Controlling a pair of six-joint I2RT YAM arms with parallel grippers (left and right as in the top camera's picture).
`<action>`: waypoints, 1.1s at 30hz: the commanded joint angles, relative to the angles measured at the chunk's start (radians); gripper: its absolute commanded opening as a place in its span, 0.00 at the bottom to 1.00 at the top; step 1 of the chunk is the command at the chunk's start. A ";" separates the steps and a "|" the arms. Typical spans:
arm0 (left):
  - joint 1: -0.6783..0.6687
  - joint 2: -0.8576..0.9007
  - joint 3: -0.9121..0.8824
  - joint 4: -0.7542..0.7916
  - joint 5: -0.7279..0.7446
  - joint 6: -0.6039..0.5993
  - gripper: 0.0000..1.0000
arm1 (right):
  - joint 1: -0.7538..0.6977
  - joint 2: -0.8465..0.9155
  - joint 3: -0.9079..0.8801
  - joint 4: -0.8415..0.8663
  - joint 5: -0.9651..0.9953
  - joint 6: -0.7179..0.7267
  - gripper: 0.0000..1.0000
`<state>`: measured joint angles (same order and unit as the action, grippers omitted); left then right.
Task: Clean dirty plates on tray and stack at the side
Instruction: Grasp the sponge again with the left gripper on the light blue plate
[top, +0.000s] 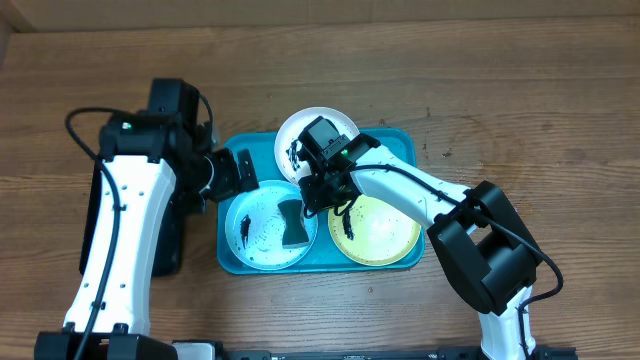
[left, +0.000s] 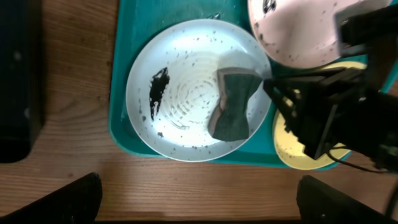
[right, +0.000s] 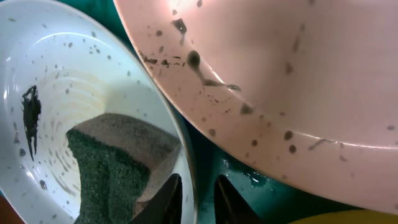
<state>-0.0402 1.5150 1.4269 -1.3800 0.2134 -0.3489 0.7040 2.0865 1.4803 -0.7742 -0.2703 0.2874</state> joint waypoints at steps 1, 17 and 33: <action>0.000 0.002 -0.058 0.023 0.032 0.058 1.00 | 0.006 0.002 -0.020 0.014 0.007 0.002 0.18; -0.001 0.002 -0.121 0.080 0.034 0.065 0.88 | 0.008 0.002 -0.067 0.066 -0.023 0.024 0.13; -0.088 0.002 -0.322 0.336 0.128 0.047 0.64 | 0.008 0.002 -0.067 0.064 -0.023 0.027 0.09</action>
<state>-0.1123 1.5169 1.1202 -1.0725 0.3199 -0.2955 0.7086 2.0865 1.4227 -0.7147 -0.2913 0.3138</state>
